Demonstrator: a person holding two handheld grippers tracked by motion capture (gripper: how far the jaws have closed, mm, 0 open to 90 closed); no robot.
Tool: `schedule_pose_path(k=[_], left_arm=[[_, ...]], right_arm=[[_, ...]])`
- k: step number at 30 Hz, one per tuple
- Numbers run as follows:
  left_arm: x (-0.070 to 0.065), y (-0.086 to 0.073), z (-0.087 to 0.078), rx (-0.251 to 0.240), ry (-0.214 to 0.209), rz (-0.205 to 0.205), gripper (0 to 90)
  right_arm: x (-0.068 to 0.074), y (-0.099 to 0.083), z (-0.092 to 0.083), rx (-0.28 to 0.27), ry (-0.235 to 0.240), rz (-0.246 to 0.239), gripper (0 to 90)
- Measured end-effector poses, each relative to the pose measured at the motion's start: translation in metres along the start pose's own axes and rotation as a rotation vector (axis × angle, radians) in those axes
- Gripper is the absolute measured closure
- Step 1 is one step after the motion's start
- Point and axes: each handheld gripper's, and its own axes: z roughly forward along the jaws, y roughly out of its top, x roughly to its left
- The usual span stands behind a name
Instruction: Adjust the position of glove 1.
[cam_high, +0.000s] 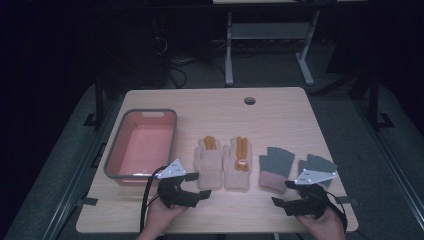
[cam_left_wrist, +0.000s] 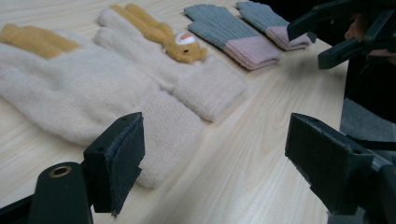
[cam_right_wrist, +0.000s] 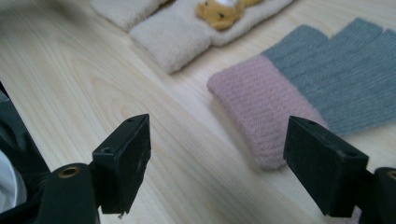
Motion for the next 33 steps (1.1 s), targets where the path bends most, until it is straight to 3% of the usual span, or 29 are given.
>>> schedule_pose_path(k=[8, 9, 14, 19, 29, 33], left_arm=[[-0.002, -0.002, -0.001, -0.008, 0.005, -0.007, 19.5], [-0.003, -0.001, -0.002, -0.007, 0.007, 0.002, 19.5], [-0.003, -0.001, -0.004, -0.020, 0.012, 0.001, 19.7], [0.000, -0.002, -0.004, -0.026, 0.010, -0.021, 20.3], [0.001, 0.000, -0.006, -0.027, 0.013, -0.008, 21.0], [0.003, -0.002, -0.006, -0.036, 0.016, -0.025, 20.9]], right_arm=[[0.007, 0.003, -0.001, -0.004, 0.011, -0.024, 22.2], [0.010, 0.005, -0.001, 0.002, 0.003, -0.057, 22.3], [0.016, 0.016, 0.001, 0.011, 0.018, -0.096, 23.3], [0.017, 0.028, 0.008, 0.042, 0.046, -0.117, 24.4], [0.007, 0.055, 0.025, 0.096, 0.086, -0.130, 25.0], [0.008, 0.066, 0.031, 0.125, 0.102, -0.151, 25.0]])
